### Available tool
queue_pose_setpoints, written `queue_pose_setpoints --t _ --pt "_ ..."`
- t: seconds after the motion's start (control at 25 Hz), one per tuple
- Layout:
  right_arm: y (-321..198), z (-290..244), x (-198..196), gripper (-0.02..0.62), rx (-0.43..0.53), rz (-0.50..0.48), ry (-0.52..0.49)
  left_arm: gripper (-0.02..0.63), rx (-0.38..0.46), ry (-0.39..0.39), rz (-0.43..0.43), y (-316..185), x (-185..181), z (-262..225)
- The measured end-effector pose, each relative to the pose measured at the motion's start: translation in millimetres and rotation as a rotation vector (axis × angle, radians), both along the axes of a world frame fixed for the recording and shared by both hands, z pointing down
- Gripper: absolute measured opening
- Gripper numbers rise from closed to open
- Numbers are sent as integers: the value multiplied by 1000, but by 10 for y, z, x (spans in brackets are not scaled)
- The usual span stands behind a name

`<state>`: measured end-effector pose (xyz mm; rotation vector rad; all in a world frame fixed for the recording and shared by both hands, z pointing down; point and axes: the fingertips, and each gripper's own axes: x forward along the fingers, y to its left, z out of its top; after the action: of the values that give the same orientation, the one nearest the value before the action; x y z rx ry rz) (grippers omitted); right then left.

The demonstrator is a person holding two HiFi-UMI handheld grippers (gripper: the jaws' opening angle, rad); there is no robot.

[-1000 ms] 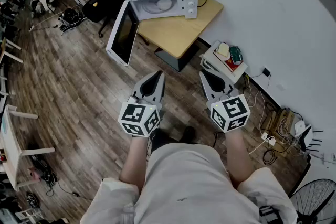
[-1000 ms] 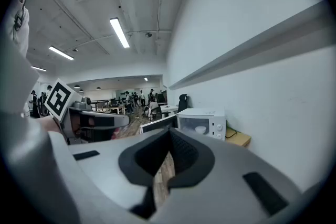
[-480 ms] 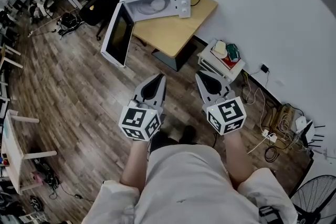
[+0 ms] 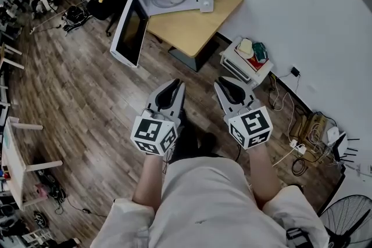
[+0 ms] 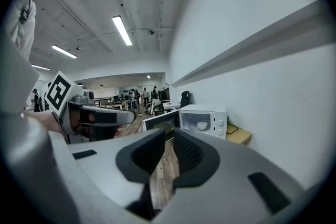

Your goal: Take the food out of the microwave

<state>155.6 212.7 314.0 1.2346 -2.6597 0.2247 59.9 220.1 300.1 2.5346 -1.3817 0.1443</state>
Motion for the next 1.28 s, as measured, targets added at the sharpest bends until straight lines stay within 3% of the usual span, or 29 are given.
queue_pose_setpoints --t 0.08,0.36,0.76,1.28 --pt "-47 28 -36 54 -8 -7 -1 81 -3 -6 2 -52 -26 18" --pt "-350 93 -255 137 -24 -47 19 149 -10 -9 0 -355 -211 77" --pt "-1045 47 -549 207 -19 -70 64 169 4 3 -2 -1071 -524 59" --pt "-1778 0 -850 210 -17 -56 107 172 -1 9 14 -1840 -819 65"
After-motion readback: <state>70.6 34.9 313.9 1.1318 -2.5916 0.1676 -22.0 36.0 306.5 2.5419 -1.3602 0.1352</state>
